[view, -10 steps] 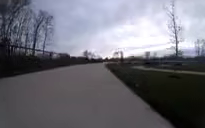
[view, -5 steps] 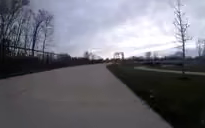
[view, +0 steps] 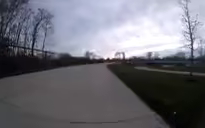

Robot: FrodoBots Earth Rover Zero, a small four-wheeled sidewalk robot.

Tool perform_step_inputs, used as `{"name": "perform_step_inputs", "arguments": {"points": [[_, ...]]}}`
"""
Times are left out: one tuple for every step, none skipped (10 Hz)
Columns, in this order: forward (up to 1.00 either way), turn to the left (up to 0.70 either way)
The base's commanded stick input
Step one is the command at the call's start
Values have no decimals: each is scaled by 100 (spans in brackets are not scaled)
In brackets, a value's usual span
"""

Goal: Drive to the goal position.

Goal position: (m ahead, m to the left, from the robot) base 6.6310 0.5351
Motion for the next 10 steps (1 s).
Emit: {"name": "perform_step_inputs", "arguments": {"points": [[100, 0], [100, 0], [100, 0], [100, 0], [100, 0], [100, 0], [100, 0], [100, 0], [100, 0], [100, 0]]}}
